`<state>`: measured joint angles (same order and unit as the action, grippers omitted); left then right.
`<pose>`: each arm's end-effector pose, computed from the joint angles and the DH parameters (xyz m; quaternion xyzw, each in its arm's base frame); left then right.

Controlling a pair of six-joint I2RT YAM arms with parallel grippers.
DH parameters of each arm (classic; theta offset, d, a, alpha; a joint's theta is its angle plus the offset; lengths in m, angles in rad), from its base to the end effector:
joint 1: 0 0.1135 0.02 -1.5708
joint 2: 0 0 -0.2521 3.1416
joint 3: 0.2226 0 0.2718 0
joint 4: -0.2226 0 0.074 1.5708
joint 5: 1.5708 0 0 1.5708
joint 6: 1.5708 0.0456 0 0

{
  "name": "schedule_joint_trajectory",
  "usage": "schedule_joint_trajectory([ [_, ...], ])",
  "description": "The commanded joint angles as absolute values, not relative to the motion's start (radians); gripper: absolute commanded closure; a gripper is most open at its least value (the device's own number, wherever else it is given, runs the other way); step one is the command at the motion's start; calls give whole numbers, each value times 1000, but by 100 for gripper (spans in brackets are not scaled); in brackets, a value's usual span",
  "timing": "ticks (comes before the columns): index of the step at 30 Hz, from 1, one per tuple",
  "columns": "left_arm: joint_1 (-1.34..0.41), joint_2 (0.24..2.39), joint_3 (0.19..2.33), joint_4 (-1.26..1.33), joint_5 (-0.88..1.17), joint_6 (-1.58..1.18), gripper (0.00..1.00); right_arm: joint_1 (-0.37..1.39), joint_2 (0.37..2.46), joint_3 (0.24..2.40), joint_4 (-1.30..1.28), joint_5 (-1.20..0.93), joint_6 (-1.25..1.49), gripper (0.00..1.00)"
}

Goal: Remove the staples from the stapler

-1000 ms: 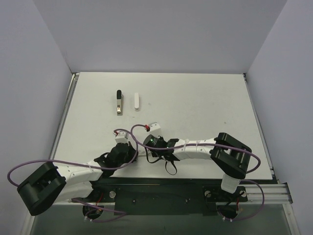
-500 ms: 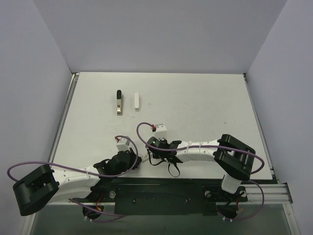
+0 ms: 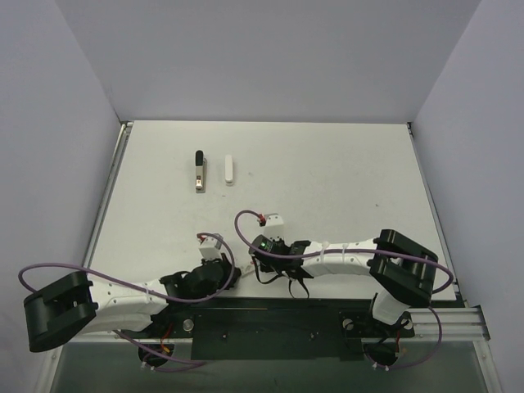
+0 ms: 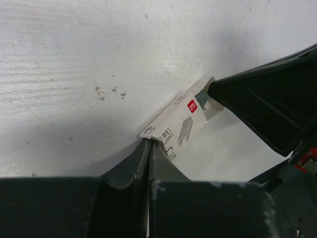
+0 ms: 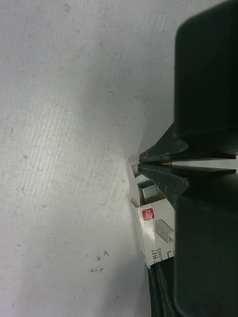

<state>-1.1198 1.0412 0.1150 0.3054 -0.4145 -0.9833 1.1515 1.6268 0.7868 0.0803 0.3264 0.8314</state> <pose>0.1011 -0.1666 0.0879 -0.0345 0.8747 -0.2978 0.3810 0.1521 0.3052 0.1271 -0.0812 0.9053 0.2440 0.3381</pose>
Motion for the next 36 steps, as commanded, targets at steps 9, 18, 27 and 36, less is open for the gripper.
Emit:
schedule_joint_trajectory([
  [9,-1177,1150,104,344,-413,-940,100,1219,1562,721,95,281,842,100],
  [18,-1178,1152,75,365,-423,-930,100,1226,1494,681,49,348,850,93],
  [27,-1178,1146,74,359,-423,-917,100,1229,1402,673,12,385,853,78],
  [36,-1178,1177,101,342,-425,-925,100,1229,1361,650,-63,451,874,87],
])
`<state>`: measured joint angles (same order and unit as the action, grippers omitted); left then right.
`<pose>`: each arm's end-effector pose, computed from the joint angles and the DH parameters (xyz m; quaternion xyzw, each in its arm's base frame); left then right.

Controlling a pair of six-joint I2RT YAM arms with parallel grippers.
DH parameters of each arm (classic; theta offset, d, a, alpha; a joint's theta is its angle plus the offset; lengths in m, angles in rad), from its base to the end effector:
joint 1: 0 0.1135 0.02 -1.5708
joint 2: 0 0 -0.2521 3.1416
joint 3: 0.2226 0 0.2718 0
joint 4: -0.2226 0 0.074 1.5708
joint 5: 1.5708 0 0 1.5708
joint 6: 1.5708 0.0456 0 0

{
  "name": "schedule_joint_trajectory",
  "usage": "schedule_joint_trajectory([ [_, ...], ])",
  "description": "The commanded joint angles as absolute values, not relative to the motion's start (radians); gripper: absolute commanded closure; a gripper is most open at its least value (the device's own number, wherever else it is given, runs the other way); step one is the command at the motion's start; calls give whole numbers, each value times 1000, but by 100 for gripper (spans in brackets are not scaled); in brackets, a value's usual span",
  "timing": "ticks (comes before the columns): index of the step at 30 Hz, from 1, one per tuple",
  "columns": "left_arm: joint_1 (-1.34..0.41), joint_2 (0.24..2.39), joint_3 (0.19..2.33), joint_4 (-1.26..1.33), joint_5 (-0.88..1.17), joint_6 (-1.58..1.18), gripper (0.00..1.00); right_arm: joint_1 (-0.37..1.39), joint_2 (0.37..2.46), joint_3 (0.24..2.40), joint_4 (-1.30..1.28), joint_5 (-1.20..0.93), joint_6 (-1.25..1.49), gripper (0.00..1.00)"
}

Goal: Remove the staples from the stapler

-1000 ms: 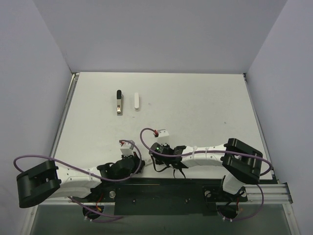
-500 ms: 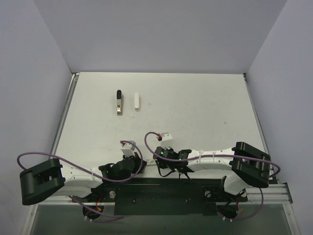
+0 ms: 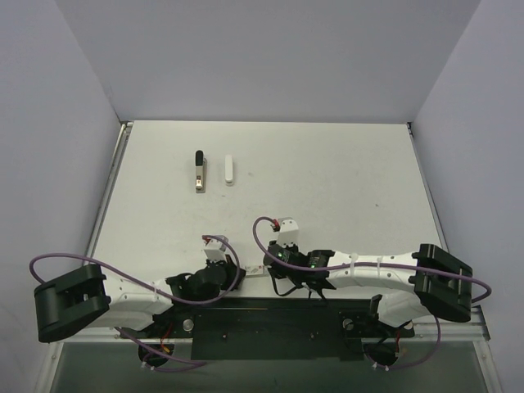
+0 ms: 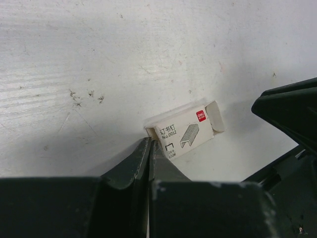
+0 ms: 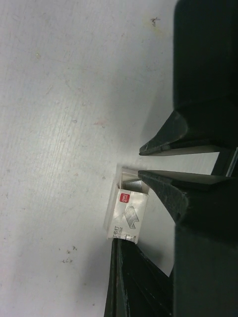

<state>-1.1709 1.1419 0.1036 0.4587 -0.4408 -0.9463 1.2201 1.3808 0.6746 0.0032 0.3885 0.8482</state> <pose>0.0950 -0.1747 0.0817 -0.0071 0.8646 -0.3103 0.3951 0.1199 0.2774 0.1596 -0.0848 0.8899 0.2650 0.3614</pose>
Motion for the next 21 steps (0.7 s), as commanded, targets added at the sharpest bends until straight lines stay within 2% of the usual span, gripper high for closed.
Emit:
schedule_joint_trajectory([
  [1,-1178,1178,103,341,-425,-925,100,1229,1367,646,-63,453,885,92],
  [3,-1178,1186,107,337,-425,-925,100,1229,1374,640,-63,454,899,100],
  [21,-1178,1232,129,350,-411,-920,100,1227,1491,626,58,368,956,100],
])
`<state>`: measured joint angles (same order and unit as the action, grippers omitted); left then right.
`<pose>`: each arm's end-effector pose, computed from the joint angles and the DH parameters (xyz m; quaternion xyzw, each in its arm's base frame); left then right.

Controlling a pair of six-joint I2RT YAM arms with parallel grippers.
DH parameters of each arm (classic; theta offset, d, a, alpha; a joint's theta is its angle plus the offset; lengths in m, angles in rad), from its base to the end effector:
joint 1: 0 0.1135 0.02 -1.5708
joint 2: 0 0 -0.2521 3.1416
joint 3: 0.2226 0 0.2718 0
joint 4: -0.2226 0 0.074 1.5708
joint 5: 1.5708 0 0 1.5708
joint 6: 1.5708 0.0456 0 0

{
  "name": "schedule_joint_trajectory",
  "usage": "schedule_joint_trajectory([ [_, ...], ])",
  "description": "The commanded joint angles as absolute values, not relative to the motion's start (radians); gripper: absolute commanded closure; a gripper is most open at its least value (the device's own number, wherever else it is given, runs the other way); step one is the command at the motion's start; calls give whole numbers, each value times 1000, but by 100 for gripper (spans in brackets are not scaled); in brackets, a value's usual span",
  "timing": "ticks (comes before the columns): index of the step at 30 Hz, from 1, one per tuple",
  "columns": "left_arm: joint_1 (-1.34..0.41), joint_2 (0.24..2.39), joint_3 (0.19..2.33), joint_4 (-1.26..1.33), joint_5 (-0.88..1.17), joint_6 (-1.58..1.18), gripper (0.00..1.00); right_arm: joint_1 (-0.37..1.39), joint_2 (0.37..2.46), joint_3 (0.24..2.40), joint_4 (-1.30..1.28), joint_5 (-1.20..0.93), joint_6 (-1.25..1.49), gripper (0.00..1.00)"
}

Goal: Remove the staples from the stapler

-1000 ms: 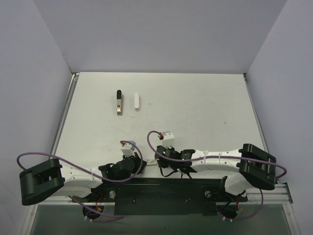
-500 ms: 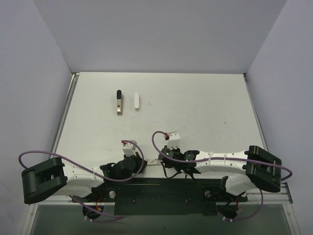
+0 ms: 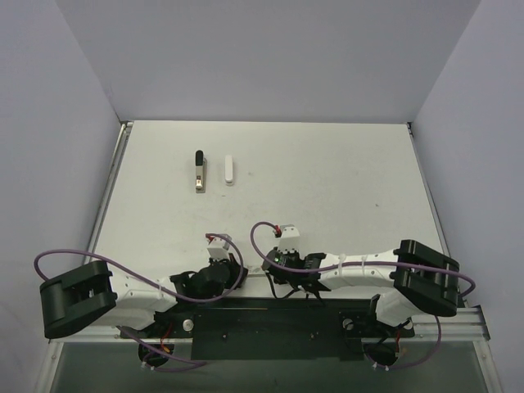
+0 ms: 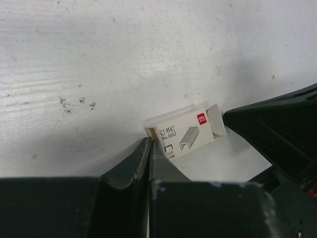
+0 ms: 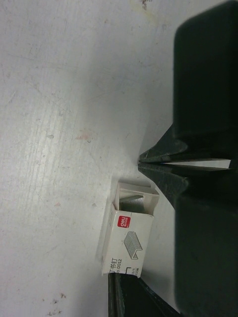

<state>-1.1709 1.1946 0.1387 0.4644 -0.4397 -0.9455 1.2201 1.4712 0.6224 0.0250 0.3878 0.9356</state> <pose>0.0980 -0.1820 0.0825 -0.0051 0.8673 -0.3056 0.3928 0.1172 0.2703 0.1198 -0.0599 0.9143 0.2305 0.3275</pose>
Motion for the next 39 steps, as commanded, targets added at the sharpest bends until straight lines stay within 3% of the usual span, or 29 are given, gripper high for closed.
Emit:
schedule_joint_trajectory([
  [1,-1178,1233,127,351,-411,-922,100,1227,1497,627,61,365,956,100],
  [26,-1178,1250,129,373,-396,-920,100,1227,1600,696,146,253,951,100],
  [39,-1178,991,137,144,-452,-933,100,1206,1496,650,61,357,936,100],
])
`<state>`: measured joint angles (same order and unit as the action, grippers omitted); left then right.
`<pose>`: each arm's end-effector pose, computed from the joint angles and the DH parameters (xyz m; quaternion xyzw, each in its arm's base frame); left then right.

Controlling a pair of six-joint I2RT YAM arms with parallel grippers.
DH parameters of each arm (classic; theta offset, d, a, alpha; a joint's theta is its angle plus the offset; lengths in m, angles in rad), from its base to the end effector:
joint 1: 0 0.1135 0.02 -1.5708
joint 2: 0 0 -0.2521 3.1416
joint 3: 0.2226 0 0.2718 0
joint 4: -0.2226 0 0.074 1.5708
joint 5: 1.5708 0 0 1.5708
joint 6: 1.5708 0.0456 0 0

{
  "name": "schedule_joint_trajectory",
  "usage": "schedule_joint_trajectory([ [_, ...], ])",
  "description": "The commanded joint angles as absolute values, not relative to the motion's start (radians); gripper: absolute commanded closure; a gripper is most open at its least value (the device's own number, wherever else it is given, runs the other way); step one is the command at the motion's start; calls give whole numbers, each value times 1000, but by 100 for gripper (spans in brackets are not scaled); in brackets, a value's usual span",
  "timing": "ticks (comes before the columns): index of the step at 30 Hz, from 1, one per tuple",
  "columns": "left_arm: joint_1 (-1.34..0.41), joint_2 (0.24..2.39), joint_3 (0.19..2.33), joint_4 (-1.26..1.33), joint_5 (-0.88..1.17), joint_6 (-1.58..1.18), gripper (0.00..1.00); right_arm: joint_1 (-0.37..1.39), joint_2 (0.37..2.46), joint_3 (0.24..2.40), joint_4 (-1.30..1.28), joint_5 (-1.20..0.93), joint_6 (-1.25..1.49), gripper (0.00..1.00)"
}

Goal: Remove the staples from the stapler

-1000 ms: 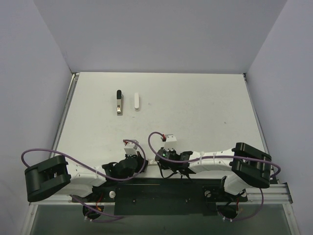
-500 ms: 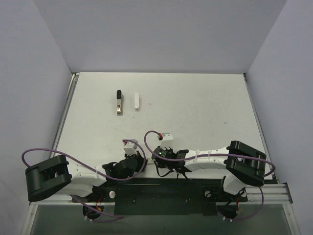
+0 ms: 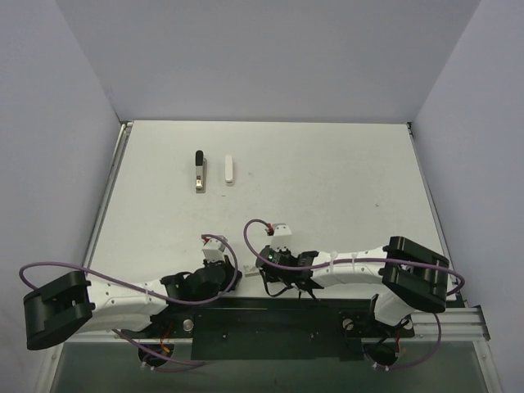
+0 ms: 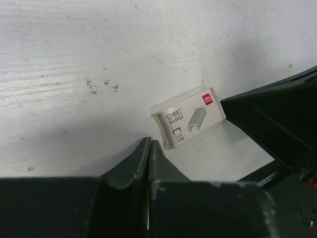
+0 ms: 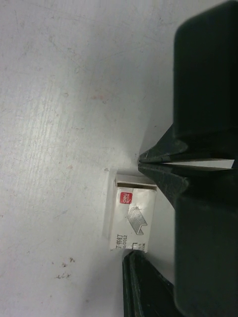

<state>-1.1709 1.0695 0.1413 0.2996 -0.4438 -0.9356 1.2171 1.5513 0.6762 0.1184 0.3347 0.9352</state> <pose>0.0955 -0.1756 0.0906 0.0028 0.8749 -0.2877 0.3895 0.1236 0.2914 0.1202 -0.0619 0.9057 0.2710 0.3199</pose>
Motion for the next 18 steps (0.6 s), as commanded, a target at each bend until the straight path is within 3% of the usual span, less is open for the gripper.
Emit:
schedule_joint_trajectory([
  [1,-1178,961,137,131,-456,-933,100,1204,1491,647,55,363,934,100],
  [6,-1178,878,152,25,-494,-933,95,1195,1434,641,12,409,920,84],
  [12,-1178,807,182,-86,-525,-922,74,1184,1333,627,-78,512,885,76],
  [18,-1178,759,210,-144,-549,-914,49,1178,1197,591,-147,621,854,42],
])
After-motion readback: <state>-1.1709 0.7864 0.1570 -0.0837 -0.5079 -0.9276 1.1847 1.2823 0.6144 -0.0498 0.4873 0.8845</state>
